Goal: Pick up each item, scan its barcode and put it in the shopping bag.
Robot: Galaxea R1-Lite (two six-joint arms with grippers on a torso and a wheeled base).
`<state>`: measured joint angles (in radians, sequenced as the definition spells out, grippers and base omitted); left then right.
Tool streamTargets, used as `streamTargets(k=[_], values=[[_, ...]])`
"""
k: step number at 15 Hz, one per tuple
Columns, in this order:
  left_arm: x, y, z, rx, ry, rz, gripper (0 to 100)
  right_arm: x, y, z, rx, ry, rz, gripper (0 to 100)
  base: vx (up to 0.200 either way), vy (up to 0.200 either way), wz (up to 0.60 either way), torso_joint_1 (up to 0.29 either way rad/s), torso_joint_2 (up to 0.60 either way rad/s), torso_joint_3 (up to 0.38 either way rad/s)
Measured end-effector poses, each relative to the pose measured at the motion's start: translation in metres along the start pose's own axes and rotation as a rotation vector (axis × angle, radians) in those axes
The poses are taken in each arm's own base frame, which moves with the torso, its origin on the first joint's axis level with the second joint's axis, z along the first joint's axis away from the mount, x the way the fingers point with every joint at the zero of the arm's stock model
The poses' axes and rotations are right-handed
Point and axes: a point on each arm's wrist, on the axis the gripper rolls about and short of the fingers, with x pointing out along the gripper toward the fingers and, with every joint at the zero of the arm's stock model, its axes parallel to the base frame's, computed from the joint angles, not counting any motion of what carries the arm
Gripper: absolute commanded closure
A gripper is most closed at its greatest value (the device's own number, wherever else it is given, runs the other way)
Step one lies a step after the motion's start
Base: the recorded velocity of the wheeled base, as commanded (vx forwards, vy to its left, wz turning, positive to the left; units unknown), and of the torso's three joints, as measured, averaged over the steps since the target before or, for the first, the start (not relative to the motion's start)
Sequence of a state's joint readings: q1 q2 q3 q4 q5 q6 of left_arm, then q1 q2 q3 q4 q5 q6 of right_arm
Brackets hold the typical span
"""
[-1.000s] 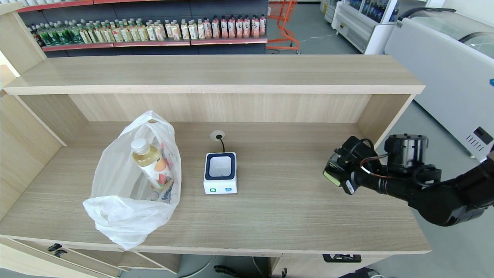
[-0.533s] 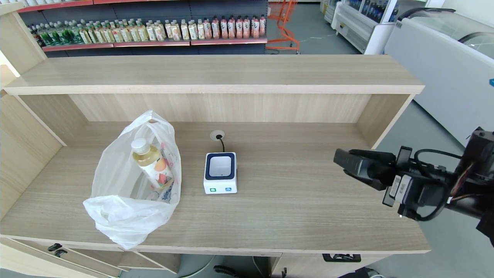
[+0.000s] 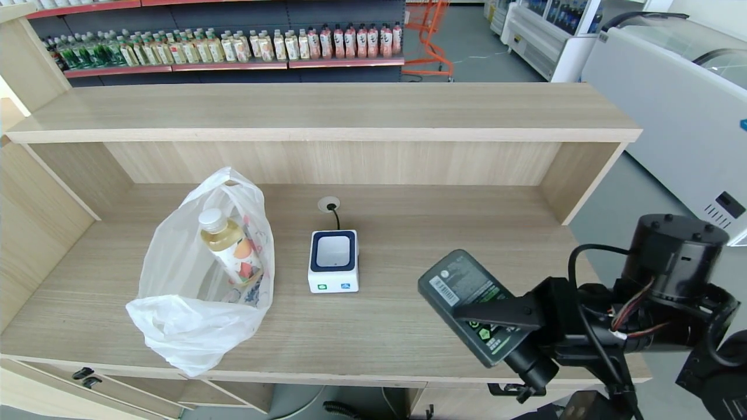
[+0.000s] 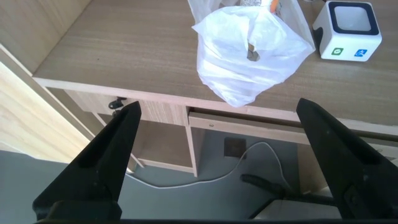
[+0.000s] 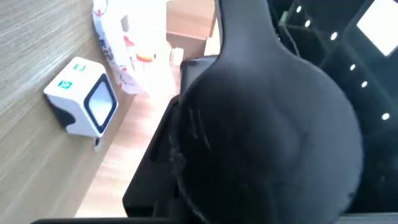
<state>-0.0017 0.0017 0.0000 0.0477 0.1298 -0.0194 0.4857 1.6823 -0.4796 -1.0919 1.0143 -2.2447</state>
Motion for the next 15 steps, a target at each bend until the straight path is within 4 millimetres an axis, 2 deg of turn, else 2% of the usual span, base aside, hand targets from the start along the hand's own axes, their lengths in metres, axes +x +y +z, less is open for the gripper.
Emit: streamTargets(k=[2, 4, 9, 15], values=[[0.0, 0.0, 0.0, 0.0, 0.0, 0.001, 0, 0.018, -0.001, 0.008, -0.059, -0.084, -0.053, 100, 0.0, 0.0, 0.0, 0.0, 0.0, 0.0], [0.0, 0.0, 0.0, 0.0, 0.0, 0.0, 0, 0.027, -0.002, 0.009, -0.081, -0.111, -0.076, 100, 0.0, 0.0, 0.0, 0.0, 0.0, 0.0], [0.0, 0.0, 0.0, 0.0, 0.0, 0.0, 0, 0.04, -0.004, 0.014, -0.131, -0.142, -0.109, 100, 0.0, 0.0, 0.0, 0.0, 0.0, 0.0], [0.0, 0.0, 0.0, 0.0, 0.0, 0.0, 0, 0.046, -0.002, 0.011, -0.177, -0.144, -0.118, 100, 0.0, 0.0, 0.0, 0.0, 0.0, 0.0]])
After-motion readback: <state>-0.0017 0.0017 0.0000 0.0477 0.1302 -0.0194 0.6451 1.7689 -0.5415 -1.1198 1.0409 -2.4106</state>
